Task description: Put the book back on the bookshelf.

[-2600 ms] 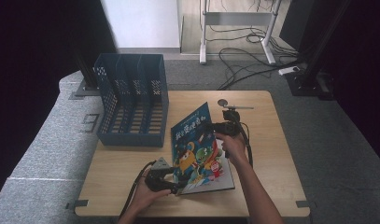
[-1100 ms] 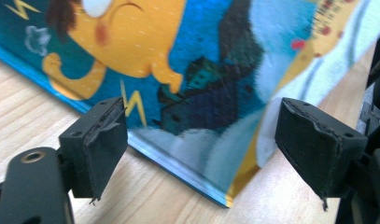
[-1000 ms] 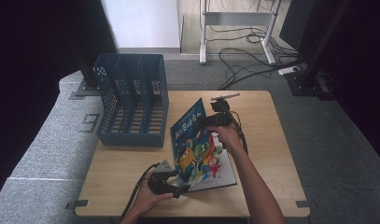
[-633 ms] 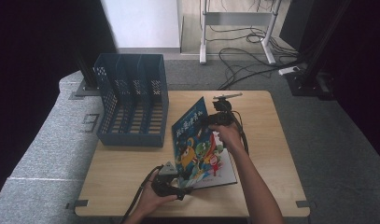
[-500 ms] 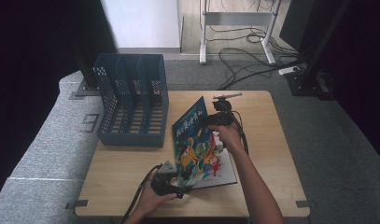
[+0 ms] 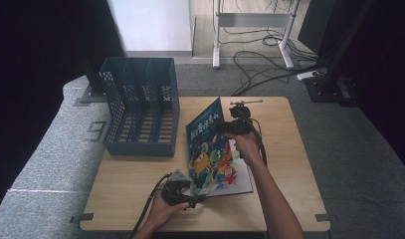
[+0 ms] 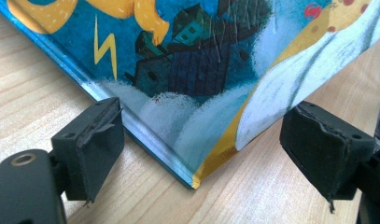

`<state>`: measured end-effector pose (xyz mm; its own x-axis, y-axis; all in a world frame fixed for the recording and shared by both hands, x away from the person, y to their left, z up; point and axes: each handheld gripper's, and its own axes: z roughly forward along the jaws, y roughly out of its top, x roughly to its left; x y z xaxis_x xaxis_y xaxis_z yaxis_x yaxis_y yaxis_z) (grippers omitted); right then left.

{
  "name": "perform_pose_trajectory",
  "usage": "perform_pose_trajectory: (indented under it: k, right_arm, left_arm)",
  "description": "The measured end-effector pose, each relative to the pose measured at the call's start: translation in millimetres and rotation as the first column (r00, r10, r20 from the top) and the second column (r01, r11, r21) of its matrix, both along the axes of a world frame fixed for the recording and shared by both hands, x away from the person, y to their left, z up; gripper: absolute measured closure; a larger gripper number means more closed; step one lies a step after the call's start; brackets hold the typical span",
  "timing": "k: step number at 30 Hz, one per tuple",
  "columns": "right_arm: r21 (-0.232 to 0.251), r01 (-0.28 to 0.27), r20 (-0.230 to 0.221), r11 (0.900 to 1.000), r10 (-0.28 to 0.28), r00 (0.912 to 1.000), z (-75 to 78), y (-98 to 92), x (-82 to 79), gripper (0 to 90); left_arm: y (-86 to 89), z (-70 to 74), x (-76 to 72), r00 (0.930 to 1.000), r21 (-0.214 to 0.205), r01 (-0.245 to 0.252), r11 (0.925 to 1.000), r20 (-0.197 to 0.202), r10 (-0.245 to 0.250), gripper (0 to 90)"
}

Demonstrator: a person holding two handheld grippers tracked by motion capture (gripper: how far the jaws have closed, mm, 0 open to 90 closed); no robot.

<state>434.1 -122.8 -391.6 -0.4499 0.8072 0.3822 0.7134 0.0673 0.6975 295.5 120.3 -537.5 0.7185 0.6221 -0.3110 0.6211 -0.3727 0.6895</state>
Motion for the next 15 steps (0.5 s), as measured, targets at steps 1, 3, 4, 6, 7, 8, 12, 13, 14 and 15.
perform_pose_trajectory:
  k: [1, 3, 4, 6, 7, 8, 12, 13, 14, 15]
  right_arm:
    - [0.001, -0.001, 0.006, 1.0000, 0.001, 1.0000, 0.6, -0.3, -0.8, 80.4]
    - [0.005, 0.001, 0.017, 1.0000, -0.001, 0.9998, 1.8, -0.7, -2.4, 80.4]
    - [0.004, 0.000, 0.025, 1.0000, -0.001, 0.9997, 2.3, -1.1, -3.1, 80.4]
    - [0.004, 0.001, 0.041, 1.0000, -0.001, 0.9992, 3.8, -1.4, -5.1, 80.4]
    - [0.006, 0.000, 0.050, 1.0000, 0.000, 0.9988, 4.3, -1.8, -6.0, 80.4]
    - [0.008, 0.002, 0.056, 1.0000, -0.003, 0.9984, 4.6, -2.1, -6.7, 80.4]
    - [0.014, -0.002, 0.084, 0.9999, 0.001, 0.9964, 5.8, -3.9, -8.8, 80.4]
    - [0.014, -0.004, 0.086, 0.9999, 0.002, 0.9963, 5.8, -4.3, -8.8, 80.3]
    - [0.015, -0.006, 0.088, 0.9999, 0.005, 0.9961, 5.5, -4.7, -8.7, 80.3]
    - [0.018, -0.008, 0.091, 0.9998, 0.007, 0.9959, 4.9, -5.2, -8.5, 80.3]
  left_arm:
    - [-0.1, -0.2, 0.5, 1.0000, 0.001, -0.001, 1.0000, 0.001, 0.001, 13.6]
    - [0.2, -0.6, 1.7, 1.0000, 0.000, -0.004, 1.0000, 0.000, 0.004, 13.2]
    - [0.0, -0.9, 2.1, 1.0000, -0.002, -0.007, 1.0000, 0.001, 0.007, 13.0]
    - [0.1, -1.3, 3.5, 0.9999, -0.002, -0.011, 0.9999, 0.003, 0.011, 12.6]
    - [0.3, -1.4, 4.0, 0.9999, -0.001, -0.013, 0.9999, 0.002, 0.013, 12.6]
    - [0.3, -1.4, 4.8, 0.9999, 0.002, -0.015, 0.9999, 0.001, 0.015, 12.6]
    - [-0.8, -1.6, 6.1, 0.9996, 0.012, -0.027, 0.9996, 0.006, 0.027, 12.4]
    - [-1.2, -1.7, 6.1, 0.9996, 0.013, -0.029, 0.9995, 0.008, 0.029, 12.3]
    - [-1.4, -1.8, 6.2, 0.9995, 0.015, -0.030, 0.9994, 0.009, 0.030, 12.1]
    - [-1.7, -1.9, 6.2, 0.9995, 0.017, -0.031, 0.9994, 0.010, 0.031, 11.9]
